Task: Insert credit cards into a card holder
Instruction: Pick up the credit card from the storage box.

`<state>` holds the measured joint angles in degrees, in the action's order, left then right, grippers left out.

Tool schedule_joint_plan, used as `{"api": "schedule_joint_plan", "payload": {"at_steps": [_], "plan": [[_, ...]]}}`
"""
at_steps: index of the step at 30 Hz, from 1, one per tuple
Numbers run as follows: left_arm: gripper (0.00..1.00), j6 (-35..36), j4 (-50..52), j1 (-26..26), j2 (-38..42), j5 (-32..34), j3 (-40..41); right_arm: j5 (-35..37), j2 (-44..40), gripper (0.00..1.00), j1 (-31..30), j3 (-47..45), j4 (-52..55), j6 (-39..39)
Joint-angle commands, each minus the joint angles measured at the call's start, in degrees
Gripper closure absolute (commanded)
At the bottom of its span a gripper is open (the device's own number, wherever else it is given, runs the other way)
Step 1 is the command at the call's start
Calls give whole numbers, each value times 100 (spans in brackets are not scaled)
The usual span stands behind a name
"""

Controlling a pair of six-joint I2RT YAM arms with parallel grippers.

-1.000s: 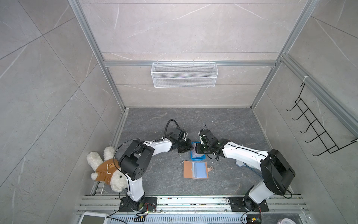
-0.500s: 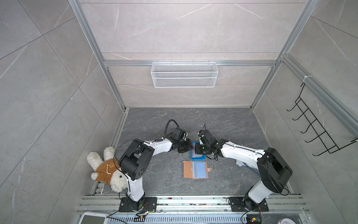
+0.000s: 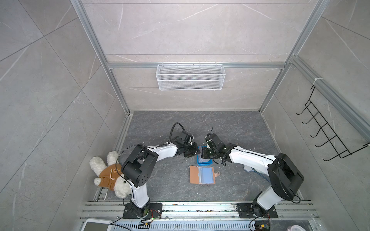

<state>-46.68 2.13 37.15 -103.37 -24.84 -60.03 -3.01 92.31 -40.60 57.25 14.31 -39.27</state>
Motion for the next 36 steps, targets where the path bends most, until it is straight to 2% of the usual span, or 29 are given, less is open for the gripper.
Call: {"api": "schedule_joint_plan", "payload": {"at_steps": [1, 11, 19, 24, 27, 32, 36], "plan": [[80, 106, 7, 24, 548, 116, 134, 98, -366, 100, -29, -111, -9, -108], [72, 200, 20, 27, 1654, 302, 808, 125, -1059, 100, -15, -308, 156, -75], [73, 313, -311, 19, 2441, 220, 1419, 131, -1720, 100, 102, -624, 226, 8], [65, 285, -541, 10, 2743, 0, 1733, -103, -2158, 100, 212, -921, 162, 76], [65, 226, -1304, -9, 3033, -121, 2283, -247, -2478, 100, 267, -1128, 130, 68], [65, 59, -1735, -18, 3244, -213, 2753, -542, -2992, 100, 333, -1504, 32, 16], [66, -469, -3046, -40, 3002, -678, 3216, -797, -3389, 100, 362, -1863, -187, -139]]}}
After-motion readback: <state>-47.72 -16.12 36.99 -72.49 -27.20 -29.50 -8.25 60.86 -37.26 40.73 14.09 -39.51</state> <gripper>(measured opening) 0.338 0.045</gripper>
